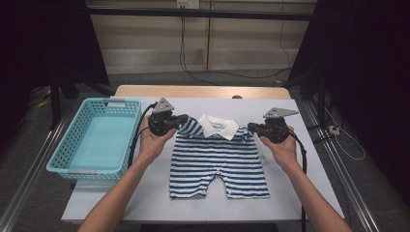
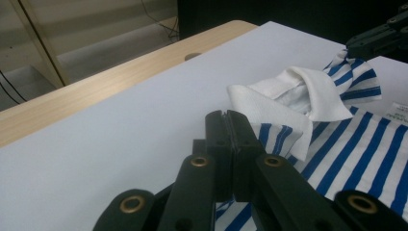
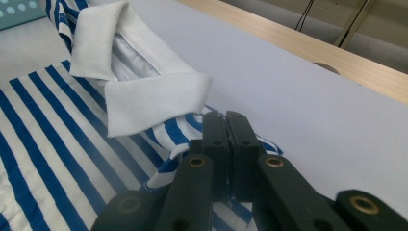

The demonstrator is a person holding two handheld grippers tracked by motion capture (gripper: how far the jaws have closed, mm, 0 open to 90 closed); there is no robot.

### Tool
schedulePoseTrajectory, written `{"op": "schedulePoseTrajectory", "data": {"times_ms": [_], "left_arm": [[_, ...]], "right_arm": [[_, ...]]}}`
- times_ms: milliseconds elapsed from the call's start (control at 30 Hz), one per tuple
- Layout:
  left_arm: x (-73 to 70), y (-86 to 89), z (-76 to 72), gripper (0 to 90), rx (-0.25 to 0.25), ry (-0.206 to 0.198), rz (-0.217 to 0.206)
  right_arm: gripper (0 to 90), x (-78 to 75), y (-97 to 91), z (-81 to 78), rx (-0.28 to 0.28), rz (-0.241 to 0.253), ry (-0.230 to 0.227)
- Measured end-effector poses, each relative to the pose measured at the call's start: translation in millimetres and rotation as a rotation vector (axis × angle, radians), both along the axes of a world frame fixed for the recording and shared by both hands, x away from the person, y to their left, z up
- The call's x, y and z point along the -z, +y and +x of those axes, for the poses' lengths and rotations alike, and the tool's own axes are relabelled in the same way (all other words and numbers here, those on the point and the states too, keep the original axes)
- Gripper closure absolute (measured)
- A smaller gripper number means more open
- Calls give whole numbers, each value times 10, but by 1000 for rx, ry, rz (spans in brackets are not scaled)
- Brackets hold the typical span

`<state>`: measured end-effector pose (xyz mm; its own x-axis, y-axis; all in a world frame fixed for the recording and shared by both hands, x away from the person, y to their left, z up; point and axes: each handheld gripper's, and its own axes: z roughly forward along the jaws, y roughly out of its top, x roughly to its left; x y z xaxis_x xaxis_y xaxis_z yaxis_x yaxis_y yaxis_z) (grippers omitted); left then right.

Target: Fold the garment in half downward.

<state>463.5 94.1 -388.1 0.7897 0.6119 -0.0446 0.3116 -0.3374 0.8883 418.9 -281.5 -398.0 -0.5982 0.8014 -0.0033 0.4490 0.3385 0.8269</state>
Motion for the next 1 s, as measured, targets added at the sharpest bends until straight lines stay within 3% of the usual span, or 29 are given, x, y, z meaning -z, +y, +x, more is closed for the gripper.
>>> {"op": "schedulePoseTrajectory", "data": {"times_ms": [200,700,933,1000], "left_arm": [[34,9,-89,894,26,11,-3],[141,80,-271,894,81,50,39],[186,89,-361,894,105,66,78],[198,83,-377,894,100,77,69]], "right_arm": [[883,54,-2,-57,-8,13,14],[883,117,-1,-211,-38,27,32],[883,137,-6,-272,-50,23,36],[883,146,-9,-288,-57,28,38]]}}
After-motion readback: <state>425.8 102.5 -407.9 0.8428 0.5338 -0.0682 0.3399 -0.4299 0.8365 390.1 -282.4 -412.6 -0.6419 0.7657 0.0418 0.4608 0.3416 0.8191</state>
